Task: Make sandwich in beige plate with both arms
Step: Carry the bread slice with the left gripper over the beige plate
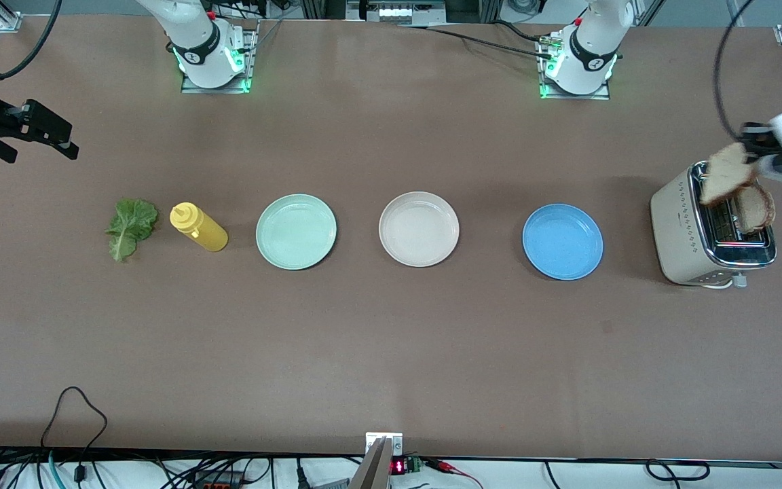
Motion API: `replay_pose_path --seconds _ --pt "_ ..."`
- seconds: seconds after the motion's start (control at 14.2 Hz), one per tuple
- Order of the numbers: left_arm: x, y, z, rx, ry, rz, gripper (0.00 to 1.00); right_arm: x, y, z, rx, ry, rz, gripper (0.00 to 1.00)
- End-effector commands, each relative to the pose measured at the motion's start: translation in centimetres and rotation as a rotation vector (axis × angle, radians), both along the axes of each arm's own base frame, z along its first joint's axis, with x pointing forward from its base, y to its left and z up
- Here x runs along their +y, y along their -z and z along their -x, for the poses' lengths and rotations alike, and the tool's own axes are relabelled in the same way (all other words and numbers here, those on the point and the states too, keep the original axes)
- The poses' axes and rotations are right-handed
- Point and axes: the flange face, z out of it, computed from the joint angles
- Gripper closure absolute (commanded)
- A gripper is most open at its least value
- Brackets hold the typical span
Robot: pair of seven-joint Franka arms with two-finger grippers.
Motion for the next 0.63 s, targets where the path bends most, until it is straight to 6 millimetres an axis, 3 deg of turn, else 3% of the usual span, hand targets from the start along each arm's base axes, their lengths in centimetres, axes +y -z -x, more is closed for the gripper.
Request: replay_pose_path --seconds 0.0,0.21,0.35,0.56 --pt "-4.6 4.0 -1.7 0.093 0.017 0.007 0.99 0.1 0.0 0.2 -0.008 0.013 -0.011 0.00" --pt "-10.7 7.9 -2.5 0.150 -0.148 0.105 0.99 0.1 0.0 0.2 -0.008 0.013 -0.011 0.00" --pt "-14.8 8.3 -3.7 0.166 -0.242 0.156 0.99 0.1 0.0 0.2 -0.008 0.013 -0.011 0.00" --pt "-18.7 9.1 -5.4 0.161 -0.322 0.306 0.99 0.1 -0.1 0.3 -0.009 0.013 -0.011 0.00"
